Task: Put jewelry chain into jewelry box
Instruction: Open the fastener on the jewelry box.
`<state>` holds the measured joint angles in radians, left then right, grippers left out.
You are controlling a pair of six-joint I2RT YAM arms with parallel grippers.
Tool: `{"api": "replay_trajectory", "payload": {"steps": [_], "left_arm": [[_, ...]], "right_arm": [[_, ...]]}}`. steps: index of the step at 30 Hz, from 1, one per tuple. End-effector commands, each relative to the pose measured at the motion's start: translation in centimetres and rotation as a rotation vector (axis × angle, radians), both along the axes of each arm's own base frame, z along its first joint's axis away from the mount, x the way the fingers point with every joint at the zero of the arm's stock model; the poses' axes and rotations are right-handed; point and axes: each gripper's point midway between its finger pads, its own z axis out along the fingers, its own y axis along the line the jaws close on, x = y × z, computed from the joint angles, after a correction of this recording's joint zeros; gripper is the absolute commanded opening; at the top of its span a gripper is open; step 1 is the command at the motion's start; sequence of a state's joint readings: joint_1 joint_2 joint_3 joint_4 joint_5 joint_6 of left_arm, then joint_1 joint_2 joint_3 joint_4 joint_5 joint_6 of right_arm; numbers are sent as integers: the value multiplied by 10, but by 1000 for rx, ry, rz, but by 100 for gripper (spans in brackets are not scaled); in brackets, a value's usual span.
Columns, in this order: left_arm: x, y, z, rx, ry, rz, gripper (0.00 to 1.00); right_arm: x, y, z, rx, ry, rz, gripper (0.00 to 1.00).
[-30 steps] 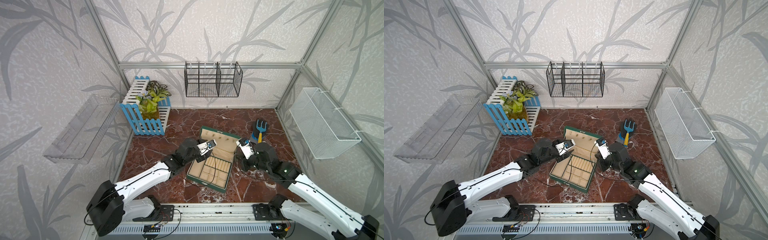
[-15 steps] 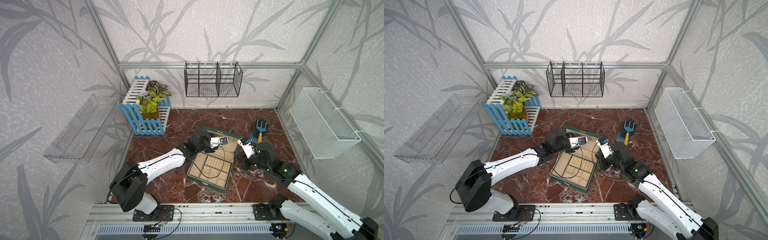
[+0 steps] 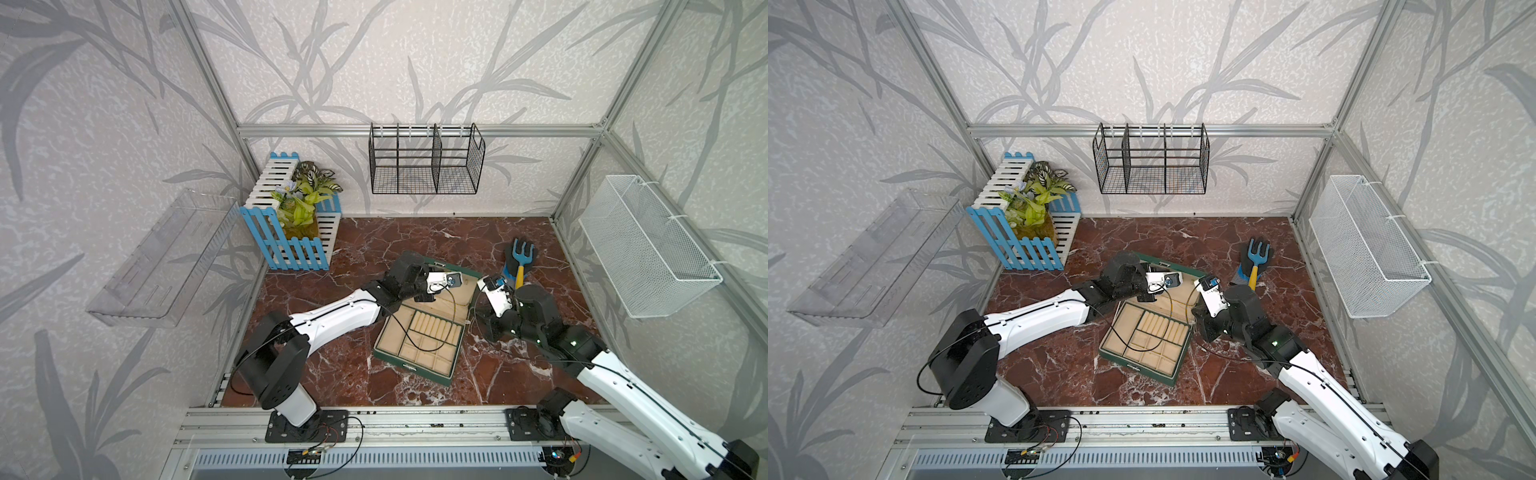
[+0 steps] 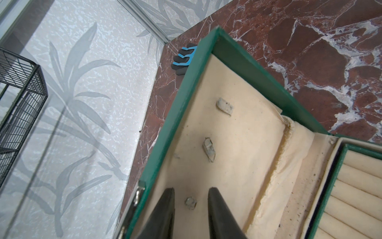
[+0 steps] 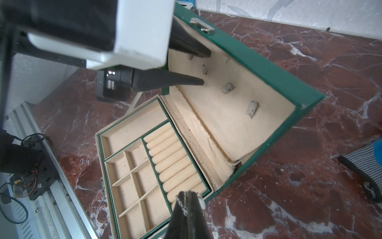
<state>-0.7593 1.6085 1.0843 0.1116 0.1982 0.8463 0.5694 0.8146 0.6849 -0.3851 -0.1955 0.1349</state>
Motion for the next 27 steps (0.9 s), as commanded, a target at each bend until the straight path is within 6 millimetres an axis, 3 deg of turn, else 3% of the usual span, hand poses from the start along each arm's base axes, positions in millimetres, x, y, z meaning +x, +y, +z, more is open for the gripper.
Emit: {"api": "replay_trajectory", "payload": {"steps": [1, 15, 27], "left_arm": [[1, -9, 5, -1, -3, -26, 26], [1, 4, -1, -2, -26, 25, 3], [-5, 21, -18, -70, -93, 79, 0]], "right_arm": [[0, -1, 2, 19, -10, -9, 0], [-1, -4, 0, 22, -7, -25, 0], [1, -2, -1, 25, -3, -22, 0]]}}
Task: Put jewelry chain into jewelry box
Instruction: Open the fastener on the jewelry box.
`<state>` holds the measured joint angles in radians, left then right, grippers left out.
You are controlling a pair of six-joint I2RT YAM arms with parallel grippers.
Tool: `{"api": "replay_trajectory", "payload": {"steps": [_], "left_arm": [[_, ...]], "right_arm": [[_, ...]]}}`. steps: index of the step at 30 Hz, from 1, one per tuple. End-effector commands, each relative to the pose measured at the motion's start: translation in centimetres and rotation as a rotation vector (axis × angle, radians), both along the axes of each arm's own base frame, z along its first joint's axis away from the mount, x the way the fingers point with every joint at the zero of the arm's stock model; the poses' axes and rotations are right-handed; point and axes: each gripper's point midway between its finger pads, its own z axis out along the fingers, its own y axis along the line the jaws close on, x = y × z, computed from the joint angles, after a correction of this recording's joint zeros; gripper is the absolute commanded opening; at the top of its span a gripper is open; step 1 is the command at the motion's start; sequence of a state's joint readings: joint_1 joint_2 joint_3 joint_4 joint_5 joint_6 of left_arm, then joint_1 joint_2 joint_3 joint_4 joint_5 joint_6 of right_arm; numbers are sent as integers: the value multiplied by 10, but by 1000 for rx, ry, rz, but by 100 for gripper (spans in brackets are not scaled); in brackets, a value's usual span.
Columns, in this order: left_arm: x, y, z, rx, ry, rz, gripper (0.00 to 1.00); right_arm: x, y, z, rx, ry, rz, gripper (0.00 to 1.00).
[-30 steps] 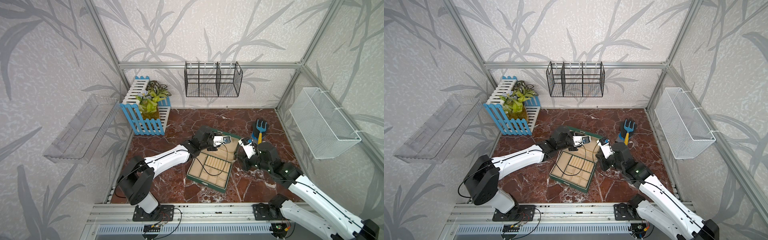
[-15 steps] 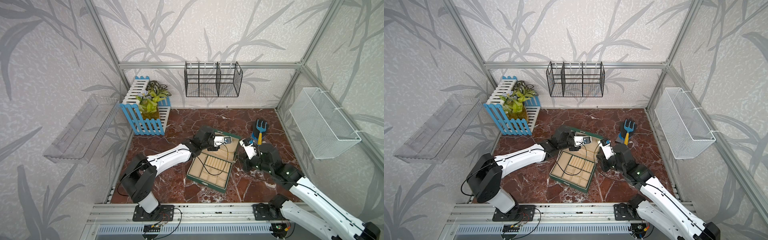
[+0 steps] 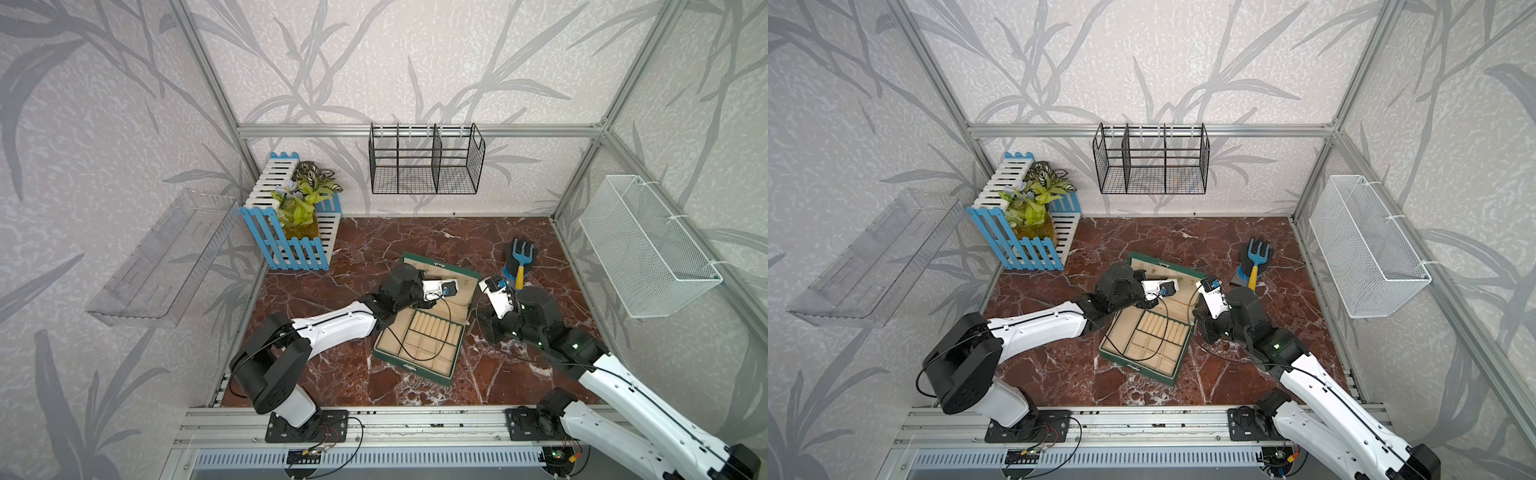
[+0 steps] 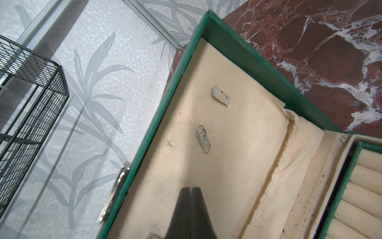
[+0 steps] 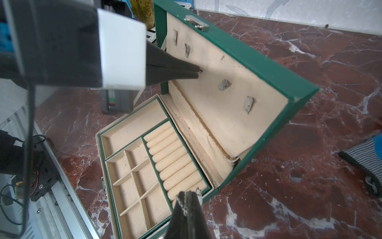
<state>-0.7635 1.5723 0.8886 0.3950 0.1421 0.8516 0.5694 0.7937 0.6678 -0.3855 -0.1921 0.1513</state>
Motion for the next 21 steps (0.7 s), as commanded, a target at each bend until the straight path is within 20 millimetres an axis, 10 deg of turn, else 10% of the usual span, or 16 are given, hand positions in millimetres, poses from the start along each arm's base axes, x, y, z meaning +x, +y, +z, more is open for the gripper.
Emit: {"api": "replay_trajectory", "payload": {"steps": [1, 10, 21], "left_arm": [[-2, 10, -9, -14, 8, 40, 0], [-2, 13, -21, -21, -2, 57, 1], [-24, 16, 66, -347, 88, 56, 50]], "right_arm": [[4, 1, 1, 16, -8, -10, 0], [6, 5, 1, 20, 7, -4, 0], [13, 13, 16, -1, 20, 26, 0]]}}
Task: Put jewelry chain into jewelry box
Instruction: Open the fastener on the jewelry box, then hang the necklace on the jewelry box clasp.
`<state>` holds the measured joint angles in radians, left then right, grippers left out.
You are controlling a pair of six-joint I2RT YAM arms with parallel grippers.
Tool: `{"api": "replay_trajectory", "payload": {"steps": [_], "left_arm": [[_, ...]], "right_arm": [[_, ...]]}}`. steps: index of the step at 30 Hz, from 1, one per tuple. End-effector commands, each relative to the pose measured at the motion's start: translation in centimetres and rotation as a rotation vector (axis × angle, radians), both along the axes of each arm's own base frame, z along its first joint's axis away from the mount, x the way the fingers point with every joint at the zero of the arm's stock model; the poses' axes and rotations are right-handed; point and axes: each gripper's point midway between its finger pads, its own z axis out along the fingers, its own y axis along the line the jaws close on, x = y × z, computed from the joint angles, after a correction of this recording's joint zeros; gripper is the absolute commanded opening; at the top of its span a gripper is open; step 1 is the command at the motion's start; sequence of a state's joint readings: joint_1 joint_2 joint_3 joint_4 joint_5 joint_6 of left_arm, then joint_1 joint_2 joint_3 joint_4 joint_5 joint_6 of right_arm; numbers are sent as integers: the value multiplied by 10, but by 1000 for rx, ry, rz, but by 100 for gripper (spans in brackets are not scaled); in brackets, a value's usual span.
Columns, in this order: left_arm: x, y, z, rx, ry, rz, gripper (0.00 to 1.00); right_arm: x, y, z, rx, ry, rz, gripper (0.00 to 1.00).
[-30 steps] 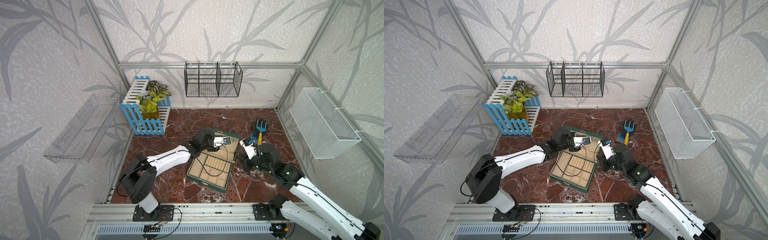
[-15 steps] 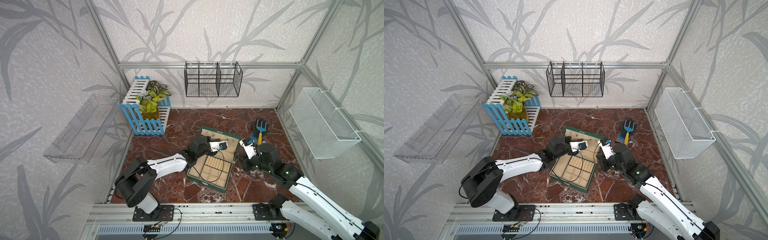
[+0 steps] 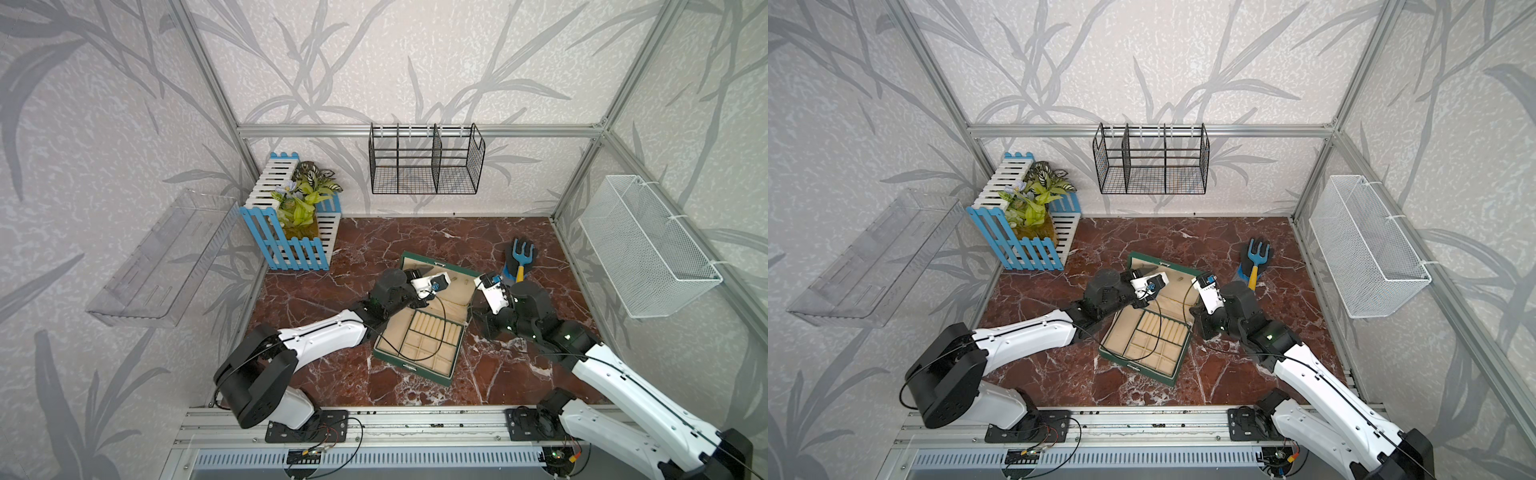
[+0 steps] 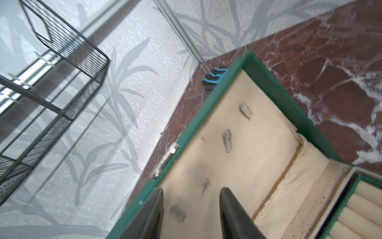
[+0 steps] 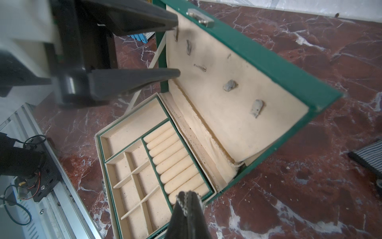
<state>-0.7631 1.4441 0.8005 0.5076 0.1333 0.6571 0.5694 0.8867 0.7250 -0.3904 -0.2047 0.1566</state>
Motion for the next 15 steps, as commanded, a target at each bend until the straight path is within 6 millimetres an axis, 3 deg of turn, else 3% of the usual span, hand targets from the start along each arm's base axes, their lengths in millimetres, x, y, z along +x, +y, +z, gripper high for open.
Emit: {"api": "replay_trajectory", "payload": {"steps": [1, 6, 15], "left_arm": [[-14, 6, 27, -153, 71, -3, 51], [-26, 33, 36, -301, 217, 48, 54], [-42, 70, 26, -442, 342, 110, 56]], "right_arm": [[5, 5, 18, 9, -20, 19, 0], [16, 15, 25, -9, -16, 43, 0], [45, 46, 31, -56, -6, 98, 0]]}}
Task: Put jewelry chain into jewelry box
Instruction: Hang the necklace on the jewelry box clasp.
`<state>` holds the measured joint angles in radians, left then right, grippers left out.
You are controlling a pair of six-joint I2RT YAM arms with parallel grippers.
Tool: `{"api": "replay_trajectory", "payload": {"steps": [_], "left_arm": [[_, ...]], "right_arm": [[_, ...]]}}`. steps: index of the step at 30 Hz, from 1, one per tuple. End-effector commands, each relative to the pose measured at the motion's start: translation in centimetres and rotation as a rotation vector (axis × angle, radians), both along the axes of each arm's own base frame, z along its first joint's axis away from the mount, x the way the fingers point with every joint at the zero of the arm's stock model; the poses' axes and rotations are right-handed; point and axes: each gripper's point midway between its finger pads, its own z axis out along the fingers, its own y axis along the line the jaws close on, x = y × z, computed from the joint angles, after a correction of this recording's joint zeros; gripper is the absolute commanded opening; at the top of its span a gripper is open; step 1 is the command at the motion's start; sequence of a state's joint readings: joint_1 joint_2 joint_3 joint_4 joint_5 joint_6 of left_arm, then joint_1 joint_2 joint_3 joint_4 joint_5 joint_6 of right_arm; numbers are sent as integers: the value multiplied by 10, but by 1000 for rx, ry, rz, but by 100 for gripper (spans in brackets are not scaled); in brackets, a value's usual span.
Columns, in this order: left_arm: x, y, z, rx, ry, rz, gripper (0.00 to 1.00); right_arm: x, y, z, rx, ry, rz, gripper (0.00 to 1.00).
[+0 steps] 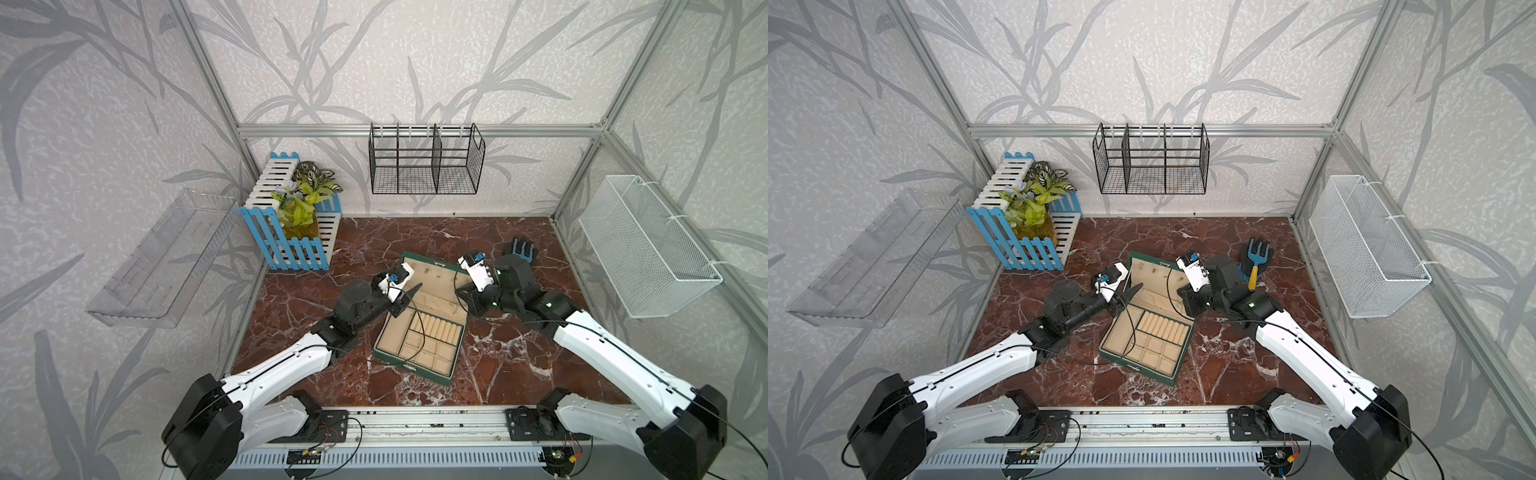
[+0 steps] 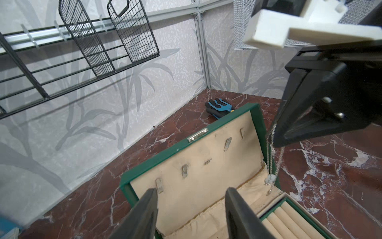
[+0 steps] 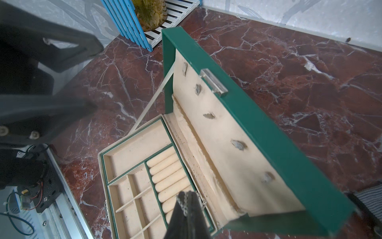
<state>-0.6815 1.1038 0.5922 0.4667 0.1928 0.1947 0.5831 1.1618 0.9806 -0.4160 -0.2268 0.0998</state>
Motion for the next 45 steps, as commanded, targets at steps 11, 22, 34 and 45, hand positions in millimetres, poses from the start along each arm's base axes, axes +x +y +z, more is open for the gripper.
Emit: {"api": "replay_trajectory", "payload": {"steps": [11, 22, 34, 45], "left_arm": [[-6, 22, -16, -61, 103, 26, 57], [-7, 25, -18, -60, 109, 23, 57], [-7, 26, -21, -57, 114, 26, 57], [-8, 27, -22, -55, 122, 27, 57]], "right_arm": [[45, 42, -1, -138, -48, 23, 0], [68, 41, -12, -285, -112, -80, 0], [76, 28, -15, -350, -120, -168, 0], [70, 11, -33, -410, -52, -234, 0]]}}
